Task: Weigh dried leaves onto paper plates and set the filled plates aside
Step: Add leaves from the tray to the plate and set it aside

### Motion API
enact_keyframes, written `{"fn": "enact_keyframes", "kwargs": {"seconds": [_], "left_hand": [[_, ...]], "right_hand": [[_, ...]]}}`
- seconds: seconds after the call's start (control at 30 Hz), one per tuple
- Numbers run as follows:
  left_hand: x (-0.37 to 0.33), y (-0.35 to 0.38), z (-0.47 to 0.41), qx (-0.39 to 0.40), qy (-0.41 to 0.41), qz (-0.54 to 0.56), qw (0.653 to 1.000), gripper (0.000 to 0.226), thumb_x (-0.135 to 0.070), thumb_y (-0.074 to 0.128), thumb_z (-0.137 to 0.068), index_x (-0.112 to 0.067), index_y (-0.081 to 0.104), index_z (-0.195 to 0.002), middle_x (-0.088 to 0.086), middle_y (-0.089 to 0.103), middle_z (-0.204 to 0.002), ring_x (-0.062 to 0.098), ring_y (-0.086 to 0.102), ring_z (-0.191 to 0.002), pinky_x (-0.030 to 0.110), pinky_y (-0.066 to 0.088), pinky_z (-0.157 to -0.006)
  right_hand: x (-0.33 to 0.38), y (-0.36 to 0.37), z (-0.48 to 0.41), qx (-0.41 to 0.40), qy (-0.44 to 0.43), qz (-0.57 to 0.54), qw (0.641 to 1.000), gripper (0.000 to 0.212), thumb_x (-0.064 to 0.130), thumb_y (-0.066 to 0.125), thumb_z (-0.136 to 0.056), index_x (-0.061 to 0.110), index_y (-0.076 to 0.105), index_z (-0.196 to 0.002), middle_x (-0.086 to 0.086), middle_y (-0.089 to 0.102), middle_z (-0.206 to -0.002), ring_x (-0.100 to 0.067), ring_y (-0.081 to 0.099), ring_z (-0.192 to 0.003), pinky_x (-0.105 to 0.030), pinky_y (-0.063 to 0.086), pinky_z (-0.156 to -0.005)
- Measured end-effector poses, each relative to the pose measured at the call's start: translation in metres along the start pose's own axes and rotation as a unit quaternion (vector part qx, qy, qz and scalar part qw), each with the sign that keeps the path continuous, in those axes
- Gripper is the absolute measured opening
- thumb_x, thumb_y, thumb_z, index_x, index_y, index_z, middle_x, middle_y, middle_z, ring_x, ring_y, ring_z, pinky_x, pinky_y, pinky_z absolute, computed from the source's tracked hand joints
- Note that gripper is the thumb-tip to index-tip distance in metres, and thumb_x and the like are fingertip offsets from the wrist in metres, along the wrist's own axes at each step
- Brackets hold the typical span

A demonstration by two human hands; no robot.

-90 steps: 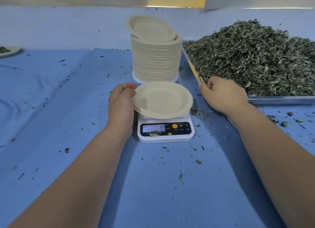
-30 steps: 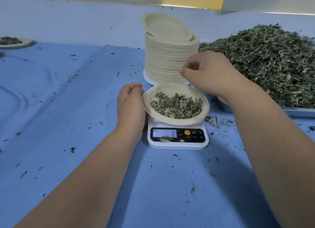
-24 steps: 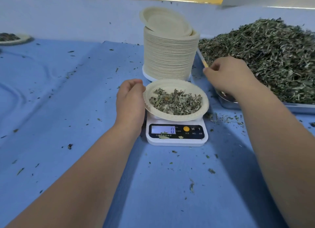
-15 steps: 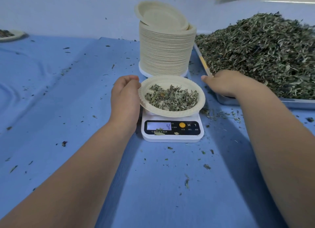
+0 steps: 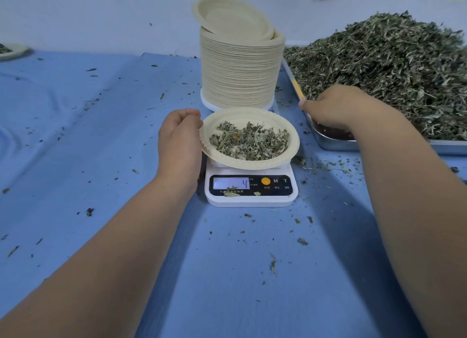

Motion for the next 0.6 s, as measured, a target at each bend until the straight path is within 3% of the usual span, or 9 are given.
{"fn": "enact_keyframes", "kwargs": {"seconds": [0.13, 0.23, 0.33, 0.4, 0.53, 0.6], "left_hand": [[0.001, 0.000, 0.000, 0.000, 0.001, 0.000, 1.000, 0.034, -0.023, 0.052, -0.072, -0.020, 0.071, -0.100, -0.003, 0.065, -0.095, 0.016, 0.062, -0.083, 0.043, 0.054, -0.082], [0.001, 0.000, 0.000, 0.000, 0.005, 0.003, 1.000, 0.035, -0.024, 0.051, -0.073, -0.020, 0.072, -0.100, -0.007, 0.063, -0.088, 0.010, 0.061, -0.075, 0.039, 0.053, -0.076], [0.002, 0.000, -0.001, 0.001, 0.009, 0.002, 1.000, 0.036, -0.025, 0.051, -0.073, -0.020, 0.072, -0.101, -0.008, 0.064, -0.087, 0.011, 0.061, -0.075, 0.038, 0.051, -0.074], [0.002, 0.001, -0.001, 0.000, 0.011, -0.002, 1.000, 0.036, -0.025, 0.051, -0.072, -0.021, 0.073, -0.100, -0.006, 0.065, -0.091, 0.013, 0.061, -0.079, 0.038, 0.051, -0.074], [0.003, 0.001, -0.003, -0.004, 0.015, -0.009, 1.000, 0.038, -0.025, 0.050, -0.071, -0.022, 0.073, -0.101, -0.007, 0.067, -0.095, 0.011, 0.063, -0.081, 0.036, 0.052, -0.076], [0.004, 0.000, -0.003, -0.005, 0.014, -0.009, 1.000, 0.038, -0.025, 0.050, -0.071, -0.022, 0.073, -0.100, -0.006, 0.067, -0.094, 0.011, 0.062, -0.080, 0.036, 0.051, -0.076]], "right_hand": [[-0.022, 0.004, -0.007, -0.043, 0.028, 0.006, 0.999, 0.041, 0.050, 0.049, -0.096, 0.012, 0.063, -0.103, -0.010, 0.062, -0.093, -0.026, 0.052, -0.075, -0.037, 0.048, -0.070], [-0.035, 0.011, -0.007, 0.044, 0.064, 0.044, 0.996, 0.039, 0.039, 0.054, -0.095, 0.010, 0.061, -0.120, -0.017, 0.062, -0.114, -0.034, 0.057, -0.093, -0.040, 0.049, -0.080], [-0.034, 0.013, -0.005, 0.108, 0.063, 0.038, 0.991, 0.039, 0.038, 0.051, -0.098, 0.004, 0.066, -0.112, -0.018, 0.064, -0.107, -0.032, 0.060, -0.087, -0.039, 0.048, -0.077], [-0.029, 0.009, -0.004, 0.109, 0.050, 0.044, 0.992, 0.038, 0.038, 0.050, -0.098, 0.005, 0.067, -0.105, -0.017, 0.064, -0.102, -0.031, 0.061, -0.087, -0.039, 0.049, -0.077], [-0.018, 0.000, -0.002, 0.075, 0.015, 0.020, 0.997, 0.030, 0.027, 0.048, -0.097, 0.004, 0.066, -0.096, -0.023, 0.065, -0.114, -0.031, 0.059, -0.082, -0.037, 0.048, -0.074], [-0.015, -0.003, -0.002, 0.056, 0.005, 0.005, 0.998, 0.028, 0.022, 0.047, -0.096, 0.003, 0.068, -0.091, -0.023, 0.063, -0.093, -0.030, 0.055, -0.072, -0.033, 0.046, -0.067]]}}
Point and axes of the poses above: each hand's wrist, its own z-axis away from the middle knuckle, its own y-axis out of the palm, x = y × z, the point moved 1 cm from there along -z, towards the middle knuckle
